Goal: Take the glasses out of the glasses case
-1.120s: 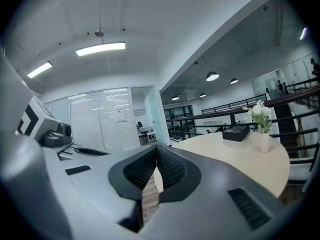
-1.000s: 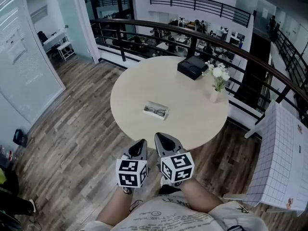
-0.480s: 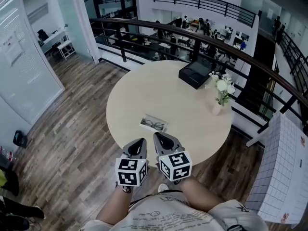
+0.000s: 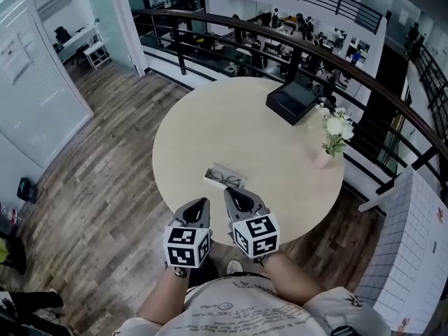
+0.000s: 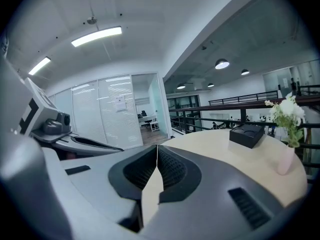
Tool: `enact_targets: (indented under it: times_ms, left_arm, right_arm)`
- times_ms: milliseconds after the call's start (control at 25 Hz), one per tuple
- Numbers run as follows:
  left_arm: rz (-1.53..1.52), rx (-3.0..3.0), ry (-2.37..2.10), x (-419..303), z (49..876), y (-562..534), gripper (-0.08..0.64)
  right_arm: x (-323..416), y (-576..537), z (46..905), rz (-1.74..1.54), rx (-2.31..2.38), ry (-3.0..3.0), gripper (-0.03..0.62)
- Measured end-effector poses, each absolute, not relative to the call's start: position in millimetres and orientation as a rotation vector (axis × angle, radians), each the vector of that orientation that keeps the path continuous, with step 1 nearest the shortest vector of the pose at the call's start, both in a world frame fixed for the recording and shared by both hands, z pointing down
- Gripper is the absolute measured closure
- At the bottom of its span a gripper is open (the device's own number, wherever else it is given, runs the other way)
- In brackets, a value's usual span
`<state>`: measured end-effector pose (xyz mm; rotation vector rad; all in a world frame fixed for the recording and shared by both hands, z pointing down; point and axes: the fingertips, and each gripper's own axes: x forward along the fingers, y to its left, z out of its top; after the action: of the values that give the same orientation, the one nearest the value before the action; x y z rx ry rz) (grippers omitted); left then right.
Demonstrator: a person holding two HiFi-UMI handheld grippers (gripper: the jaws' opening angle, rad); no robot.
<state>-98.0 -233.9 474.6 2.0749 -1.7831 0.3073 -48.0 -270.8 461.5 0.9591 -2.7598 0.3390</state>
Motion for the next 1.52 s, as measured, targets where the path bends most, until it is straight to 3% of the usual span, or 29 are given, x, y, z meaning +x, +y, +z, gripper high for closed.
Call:
enact_targets:
  times_ms: [560, 1520]
  left_arm:
    - [0.336, 2.136, -1.674, -136.1, 497.2, -290.0, 0.548]
    - [0.314, 2.056, -1.673, -183.8, 517.3, -288.5, 0.548]
  right_arm:
    - [-85.9, -315.0, 521.9, 0.266, 0.858, -2.644, 0.575]
    - [-107.9, -370.8, 675.7, -0.160, 0.404, -2.115, 0.574]
